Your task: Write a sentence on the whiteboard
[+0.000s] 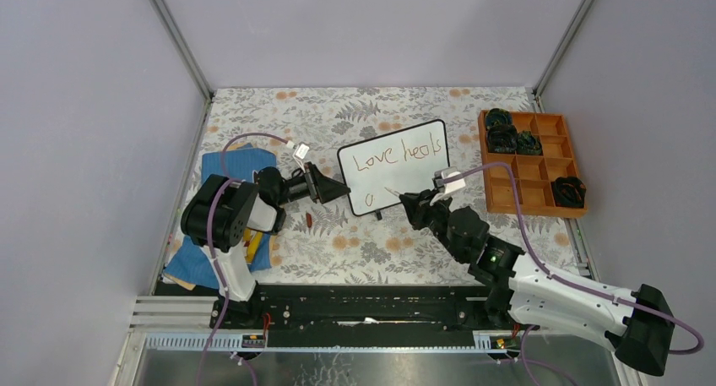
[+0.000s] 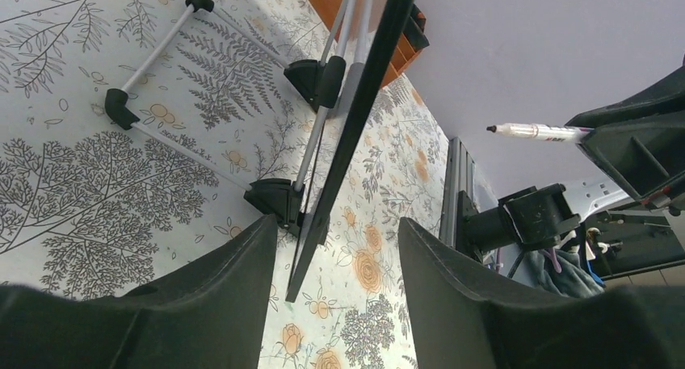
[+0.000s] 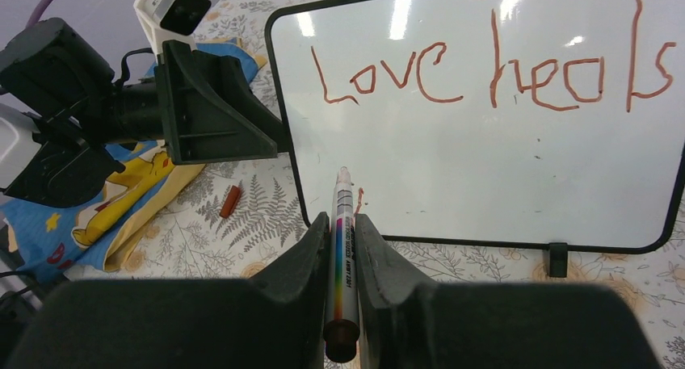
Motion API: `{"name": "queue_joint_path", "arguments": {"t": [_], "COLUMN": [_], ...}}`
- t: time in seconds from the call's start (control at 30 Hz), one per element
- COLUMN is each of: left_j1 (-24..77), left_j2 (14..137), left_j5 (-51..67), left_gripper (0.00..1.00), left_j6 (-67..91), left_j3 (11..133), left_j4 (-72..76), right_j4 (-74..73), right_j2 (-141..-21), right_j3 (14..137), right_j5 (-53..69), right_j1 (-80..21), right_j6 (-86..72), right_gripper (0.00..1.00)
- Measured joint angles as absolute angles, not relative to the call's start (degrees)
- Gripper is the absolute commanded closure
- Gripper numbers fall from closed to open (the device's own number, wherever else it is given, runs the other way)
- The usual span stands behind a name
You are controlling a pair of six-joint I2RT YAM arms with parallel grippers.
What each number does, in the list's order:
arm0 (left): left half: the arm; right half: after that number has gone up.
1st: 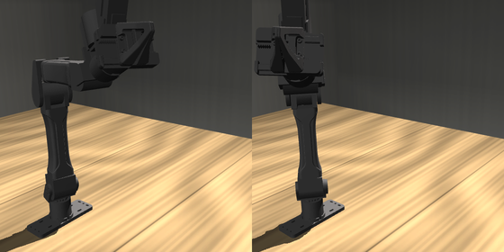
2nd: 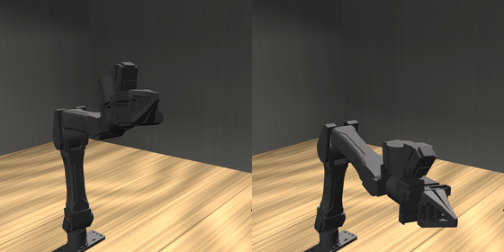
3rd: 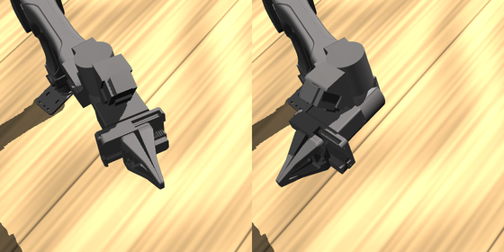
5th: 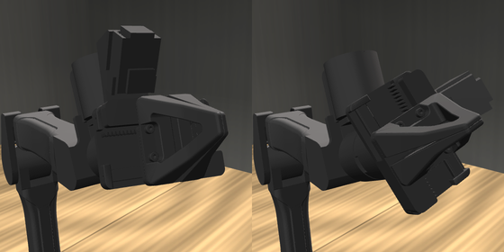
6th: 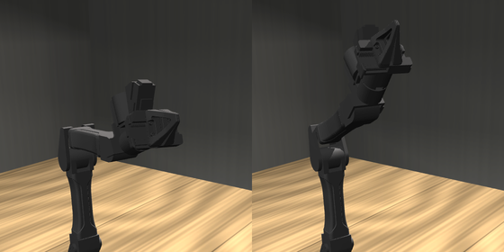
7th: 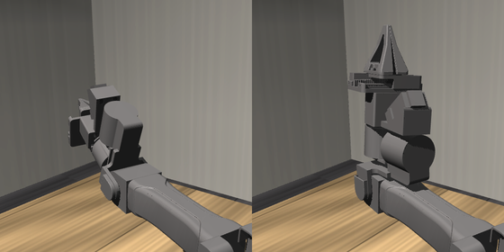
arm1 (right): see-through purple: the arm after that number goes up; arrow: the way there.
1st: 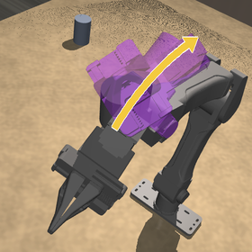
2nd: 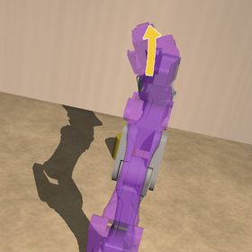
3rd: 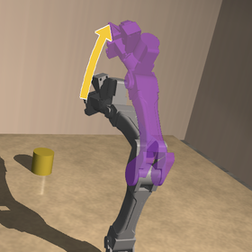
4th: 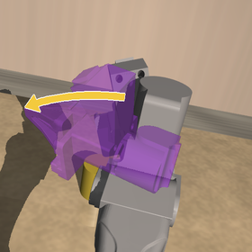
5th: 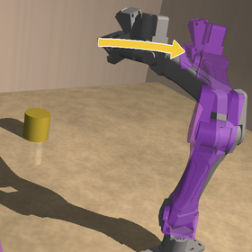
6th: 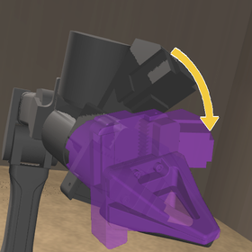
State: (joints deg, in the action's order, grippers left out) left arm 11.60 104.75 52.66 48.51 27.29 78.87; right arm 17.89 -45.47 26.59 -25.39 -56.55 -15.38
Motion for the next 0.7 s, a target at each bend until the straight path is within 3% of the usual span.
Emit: {"name": "queue_joint_path", "arguments": {"t": [0.7], "left_j1": [13.47], "left_j2": [109.14], "left_j5": [52.49], "left_gripper": [0.56], "left_j6": [46.98], "left_j3": [30.20], "left_j4": [78.91], "right_j4": [20.23], "right_j2": [-52.64], "right_j3": [26.70], "right_j5": [-22.74], "right_j1": [-56.55], "right_j6": [-18.35], "right_gripper": [1.00]}}
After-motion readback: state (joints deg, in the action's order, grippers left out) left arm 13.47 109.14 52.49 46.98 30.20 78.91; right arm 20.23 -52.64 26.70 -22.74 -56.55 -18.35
